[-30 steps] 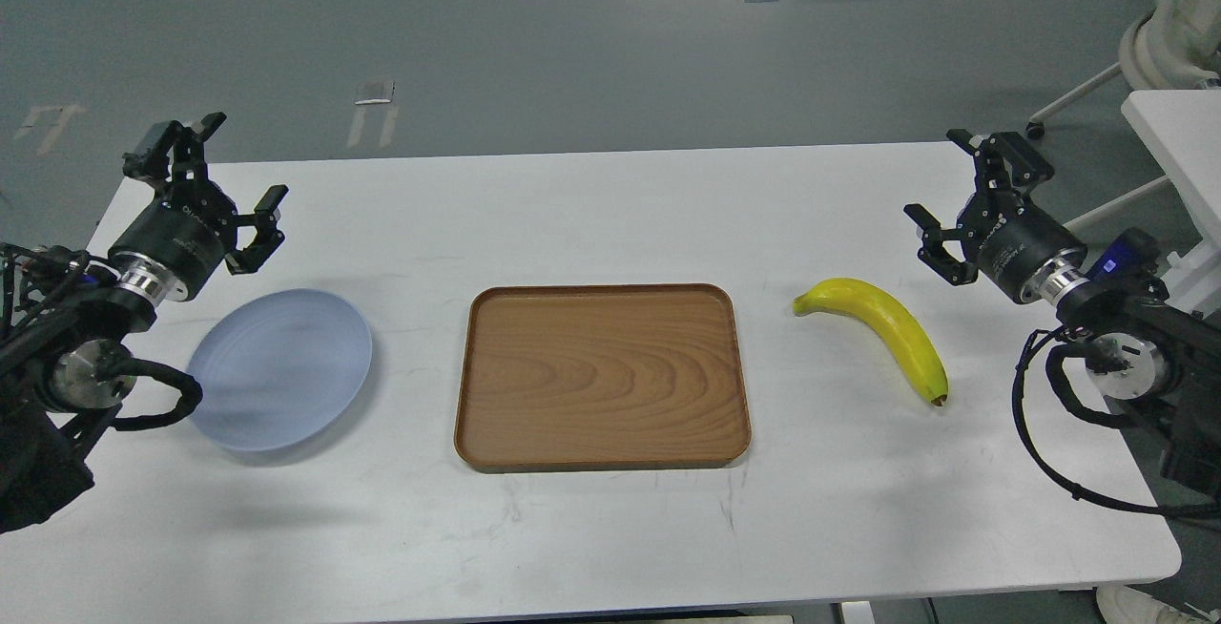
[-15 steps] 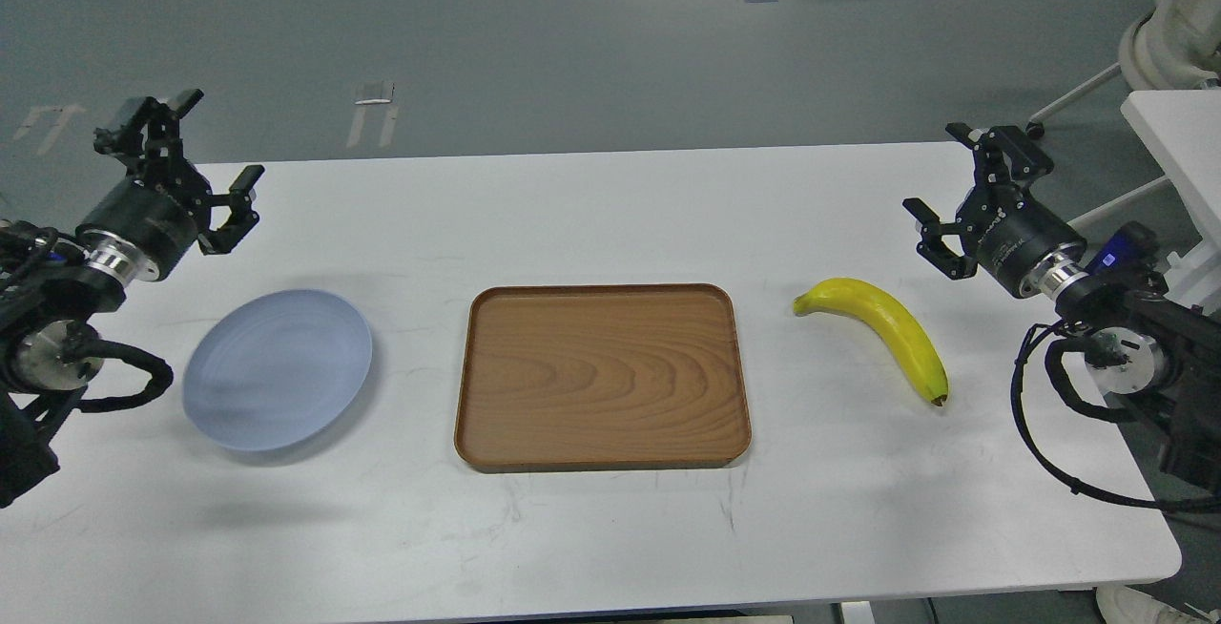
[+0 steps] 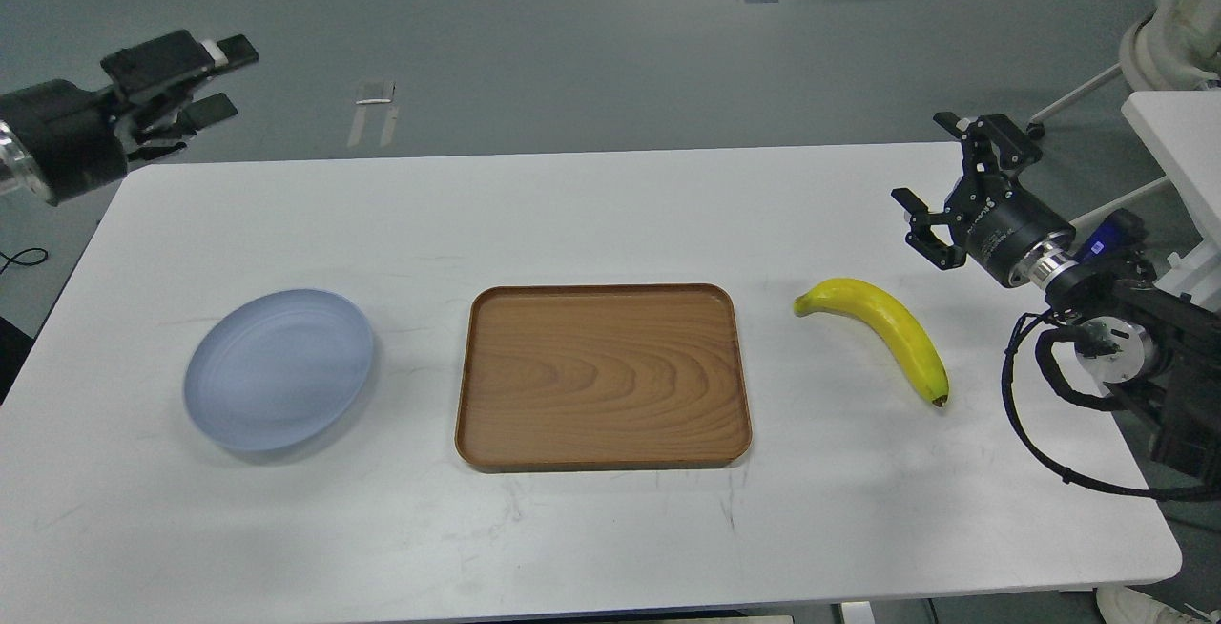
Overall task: Place banana on plate with both arms
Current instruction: 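Lower the left gripper to the plate rim and grip its edge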
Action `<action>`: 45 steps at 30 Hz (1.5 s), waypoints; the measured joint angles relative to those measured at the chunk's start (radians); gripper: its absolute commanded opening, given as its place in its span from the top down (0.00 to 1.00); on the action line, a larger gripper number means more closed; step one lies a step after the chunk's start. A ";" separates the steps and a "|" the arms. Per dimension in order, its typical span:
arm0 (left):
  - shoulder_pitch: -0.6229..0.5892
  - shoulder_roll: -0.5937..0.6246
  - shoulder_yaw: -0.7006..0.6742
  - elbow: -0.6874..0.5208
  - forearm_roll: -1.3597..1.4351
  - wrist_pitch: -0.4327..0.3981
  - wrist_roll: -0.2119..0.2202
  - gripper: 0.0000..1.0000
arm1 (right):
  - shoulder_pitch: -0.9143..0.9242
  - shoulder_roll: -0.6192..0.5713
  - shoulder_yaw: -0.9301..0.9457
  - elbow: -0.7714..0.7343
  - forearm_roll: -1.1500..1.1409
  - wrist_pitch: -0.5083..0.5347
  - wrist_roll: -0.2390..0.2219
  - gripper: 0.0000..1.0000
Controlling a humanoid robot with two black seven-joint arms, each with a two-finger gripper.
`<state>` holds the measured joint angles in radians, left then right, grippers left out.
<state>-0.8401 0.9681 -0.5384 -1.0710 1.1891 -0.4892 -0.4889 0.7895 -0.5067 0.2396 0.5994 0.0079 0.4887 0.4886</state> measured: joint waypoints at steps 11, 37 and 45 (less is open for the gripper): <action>0.046 0.015 0.262 0.033 0.434 0.038 0.000 0.01 | 0.020 0.020 -0.002 0.000 -0.002 0.000 0.000 0.00; 0.150 -0.127 0.347 0.388 0.391 0.200 0.000 0.38 | 0.019 0.015 -0.002 0.007 0.000 0.000 0.000 0.00; 0.153 -0.133 0.374 0.389 0.355 0.201 0.000 0.52 | 0.019 0.016 -0.002 0.006 0.000 0.000 0.000 0.00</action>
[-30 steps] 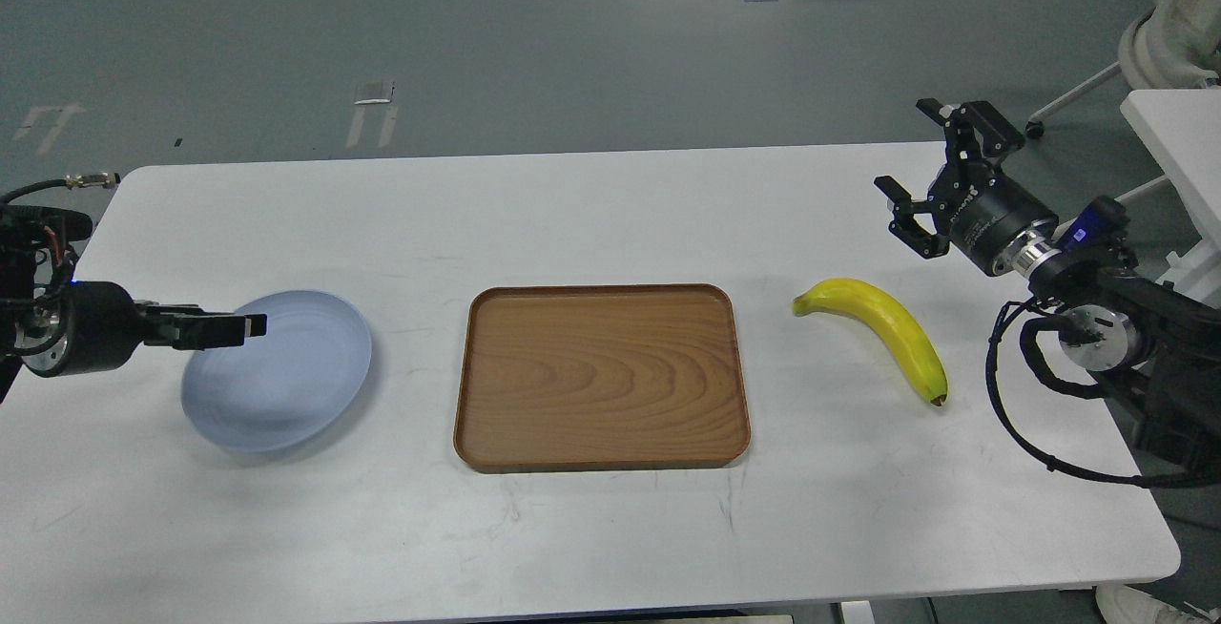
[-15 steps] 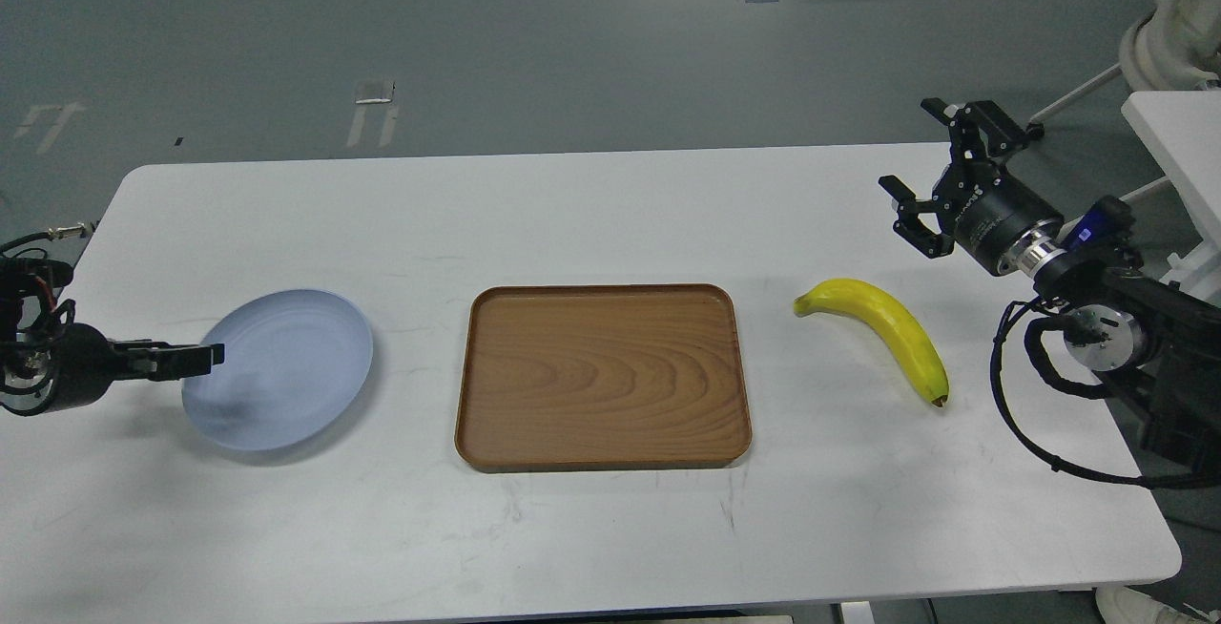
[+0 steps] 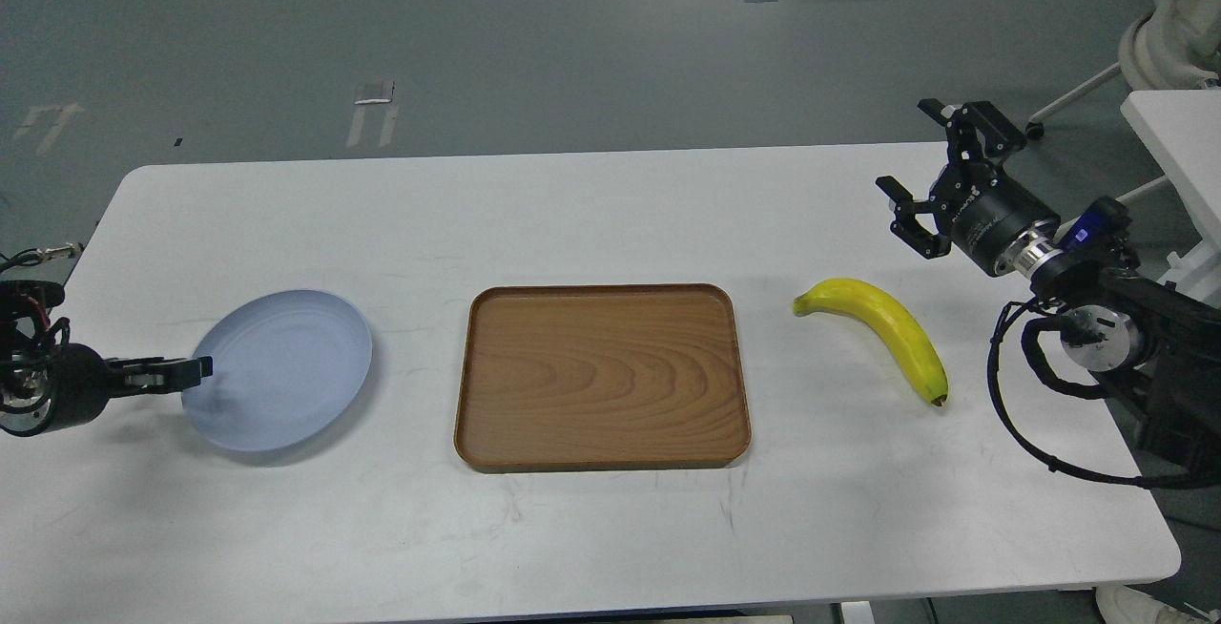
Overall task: Place banana on plate with both arms
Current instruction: 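Lower the left gripper to the plate rim and grip its edge, then lift the plate with the left gripper and set it on the wooden tray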
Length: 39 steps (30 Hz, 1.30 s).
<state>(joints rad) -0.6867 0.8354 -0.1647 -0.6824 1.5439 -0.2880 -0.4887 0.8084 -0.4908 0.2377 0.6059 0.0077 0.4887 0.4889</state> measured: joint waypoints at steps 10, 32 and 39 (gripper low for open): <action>-0.003 -0.015 0.004 0.000 -0.001 0.000 0.007 1.00 | 0.000 0.000 0.000 0.000 0.000 0.000 0.000 0.00; -0.297 -0.013 0.003 -0.159 -0.024 -0.120 0.008 1.00 | 0.013 -0.009 0.000 0.000 0.000 0.000 0.000 0.00; -0.426 -0.121 0.039 -0.334 0.001 -0.168 0.077 1.00 | 0.016 -0.012 0.000 -0.003 0.000 0.000 0.000 0.00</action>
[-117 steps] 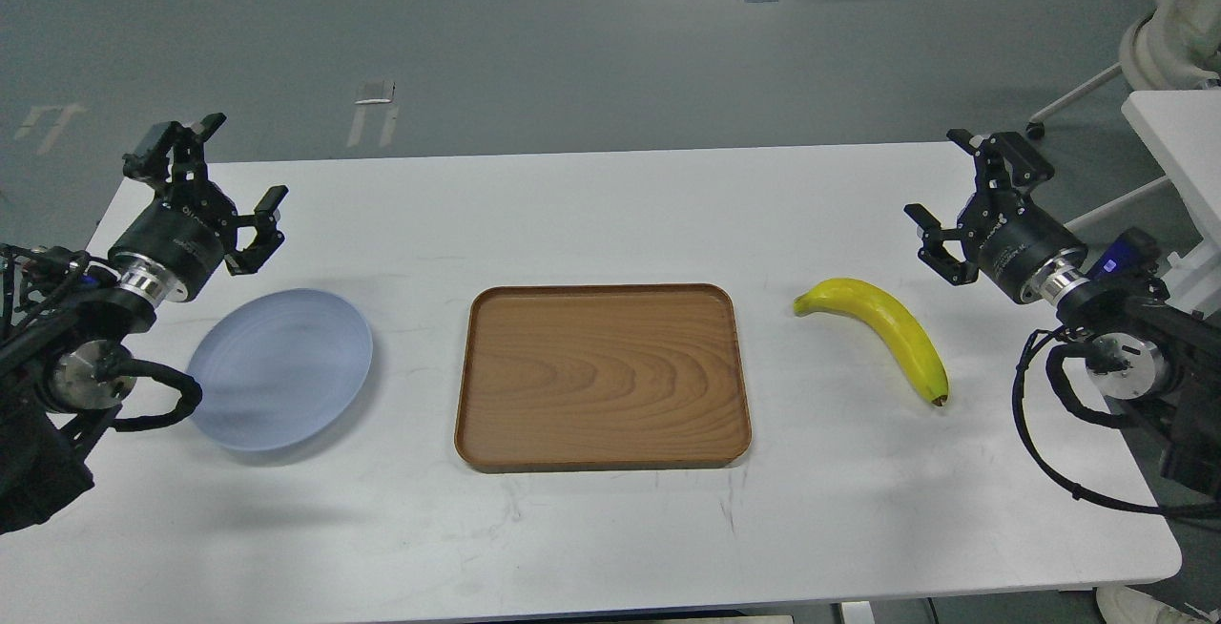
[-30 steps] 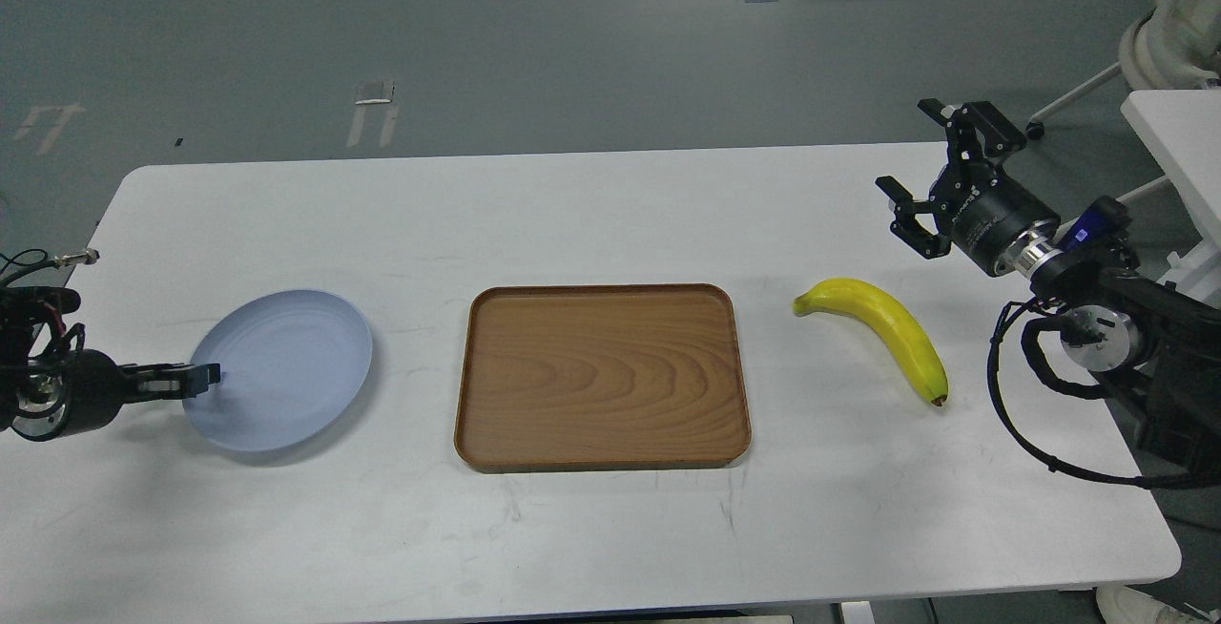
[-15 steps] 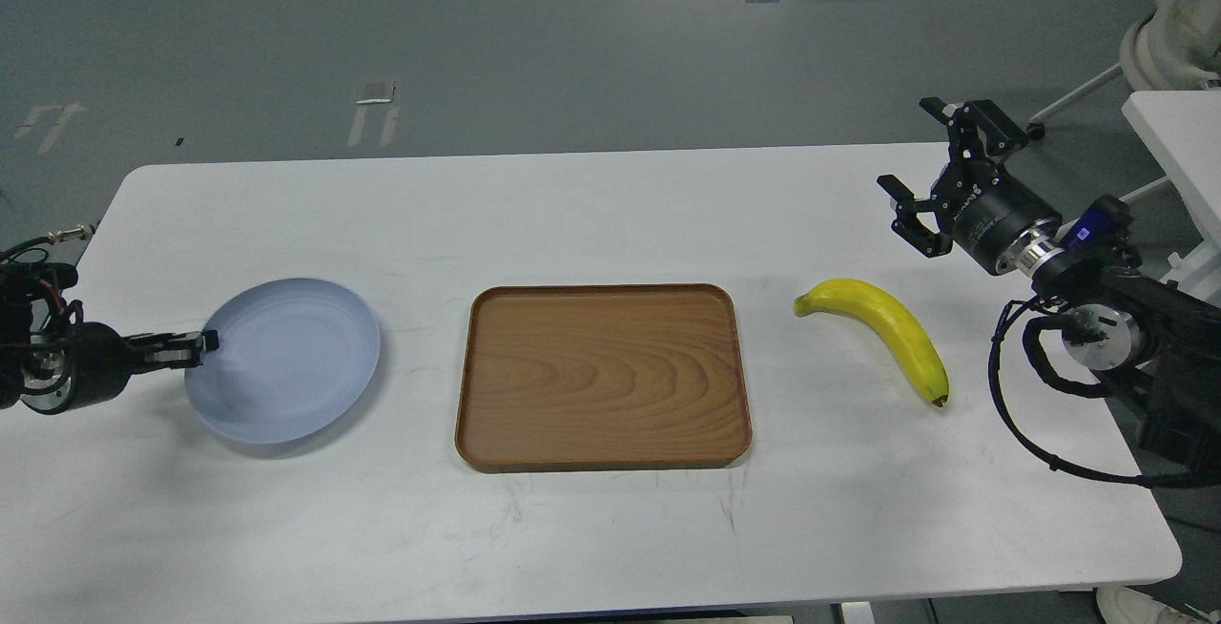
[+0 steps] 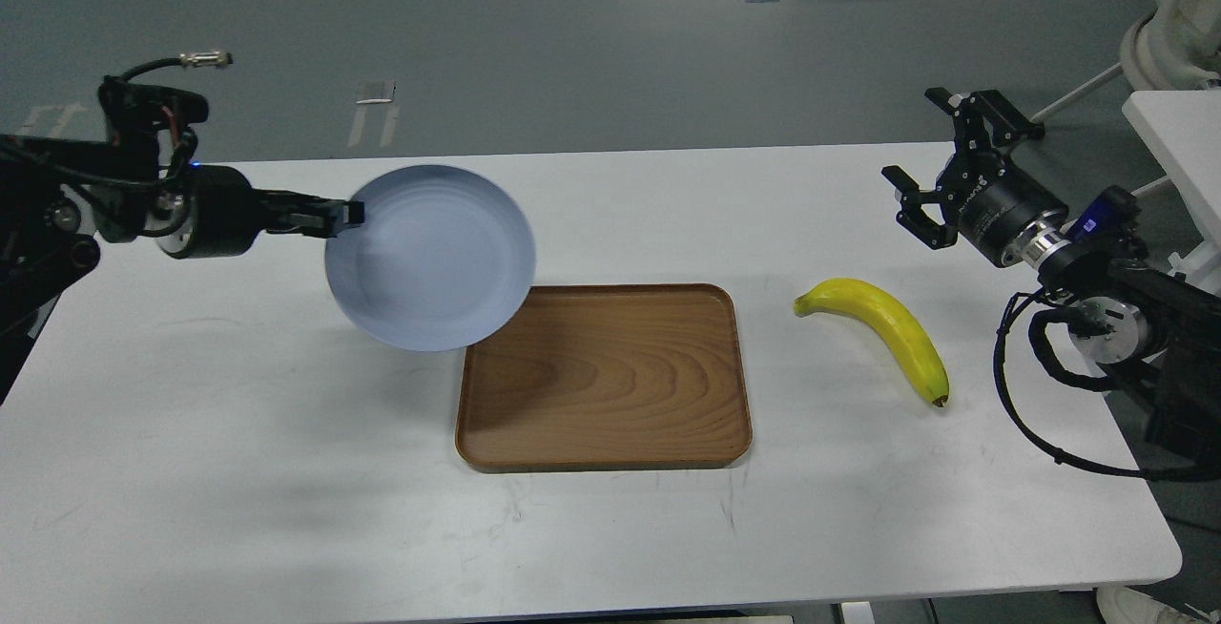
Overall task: Place banana on plate with both arms
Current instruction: 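Lift the plate with the left gripper and set it on the wooden tray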
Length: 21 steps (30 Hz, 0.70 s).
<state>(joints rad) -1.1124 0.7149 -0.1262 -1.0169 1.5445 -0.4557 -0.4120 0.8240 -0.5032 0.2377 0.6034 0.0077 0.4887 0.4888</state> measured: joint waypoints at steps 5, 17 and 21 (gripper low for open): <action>-0.069 -0.180 0.086 0.026 0.026 -0.011 0.025 1.00 | 0.001 -0.001 -0.001 -0.005 0.000 0.000 0.000 0.00; -0.073 -0.454 0.195 0.261 0.024 -0.022 0.029 1.00 | 0.001 -0.024 -0.002 -0.002 0.000 0.000 0.000 0.00; -0.069 -0.483 0.199 0.287 0.020 -0.025 0.028 1.00 | 0.001 -0.029 -0.002 -0.002 0.000 0.000 0.000 0.00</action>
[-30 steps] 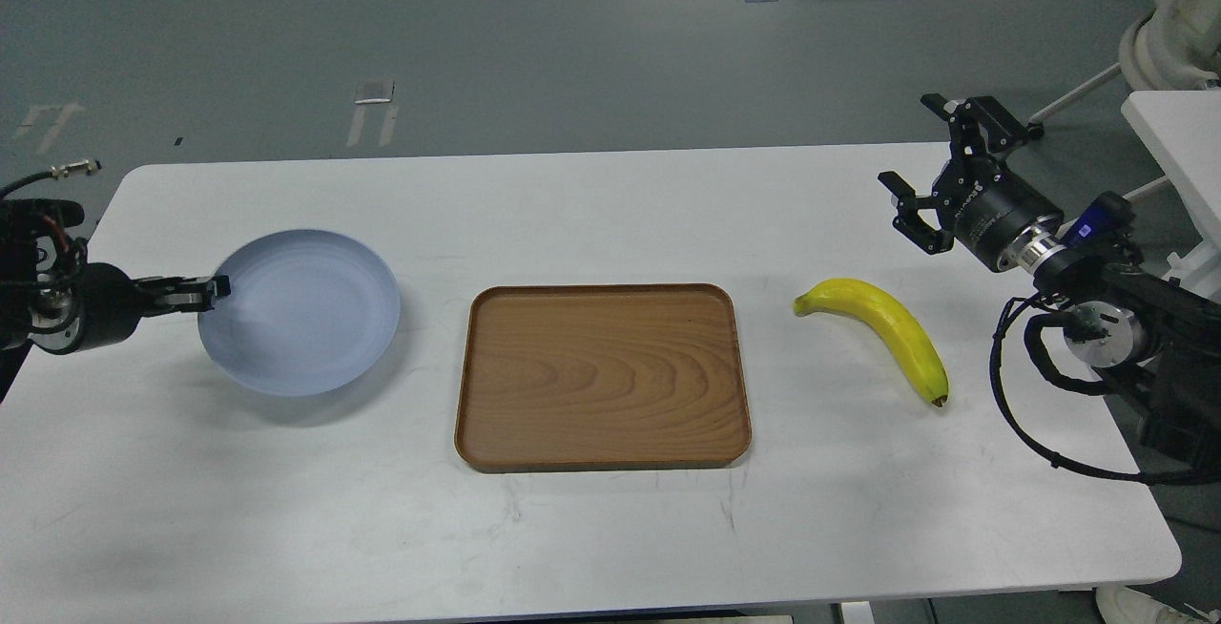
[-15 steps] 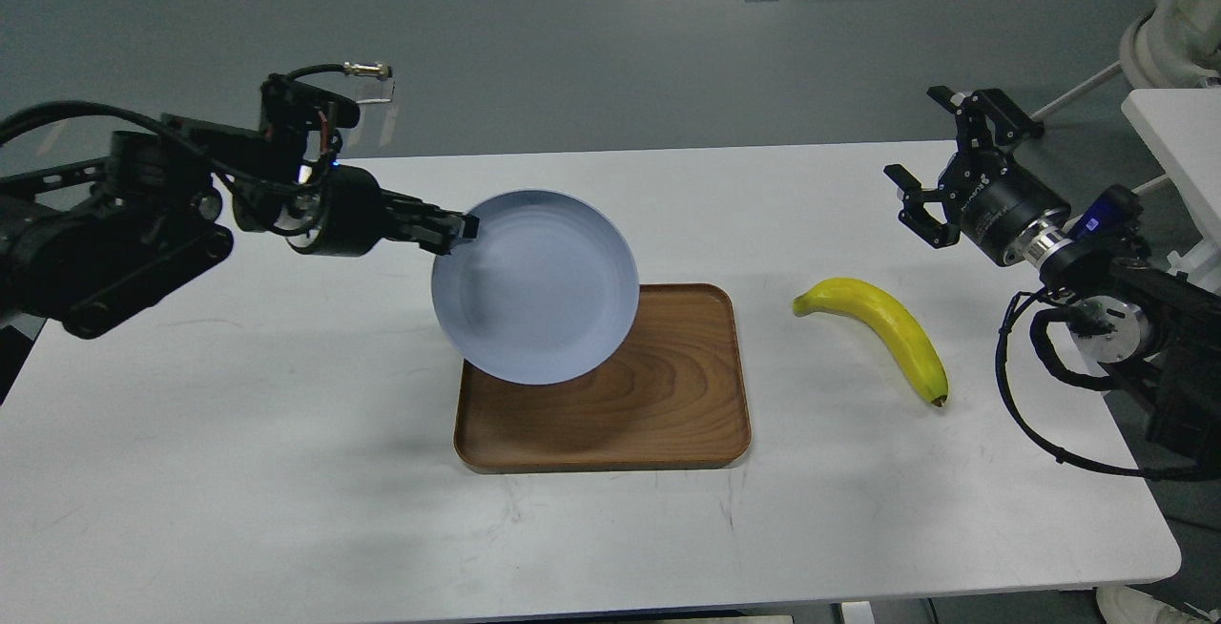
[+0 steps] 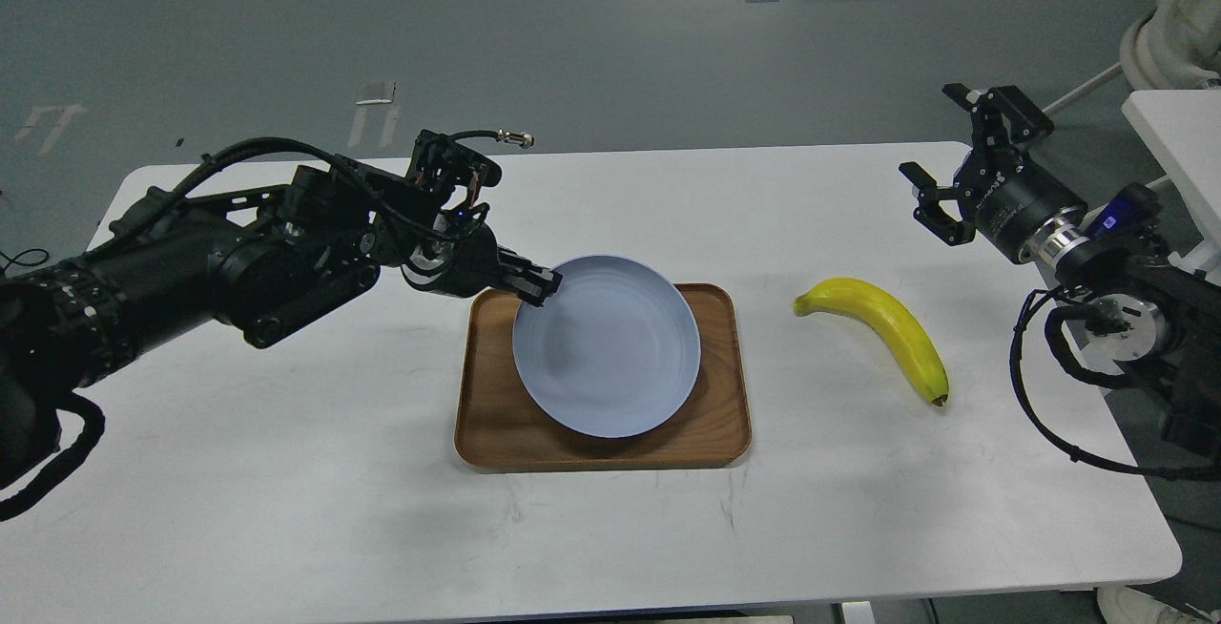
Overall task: Place banana on plate with both arms
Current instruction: 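Lift the plate with the left gripper and set it on the wooden tray, then release the plate and withdraw the left gripper to rest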
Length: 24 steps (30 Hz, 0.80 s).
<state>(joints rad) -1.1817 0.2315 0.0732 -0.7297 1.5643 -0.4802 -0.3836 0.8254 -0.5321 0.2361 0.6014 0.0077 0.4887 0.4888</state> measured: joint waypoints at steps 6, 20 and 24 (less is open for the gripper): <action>0.008 -0.030 0.030 0.038 -0.004 -0.004 0.000 1.00 | -0.001 0.000 -0.001 0.000 0.000 0.000 0.000 0.00; 0.014 -0.022 0.032 0.073 -0.033 -0.002 0.003 0.02 | 0.000 0.001 -0.001 -0.001 0.000 0.000 0.000 0.00; 0.002 0.023 0.009 0.073 -0.178 0.006 -0.013 0.02 | 0.000 -0.003 -0.001 0.003 0.000 0.000 0.000 0.00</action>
<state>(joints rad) -1.1800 0.2540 0.0821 -0.6568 1.3868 -0.4745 -0.3966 0.8255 -0.5354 0.2346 0.6040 0.0077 0.4887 0.4888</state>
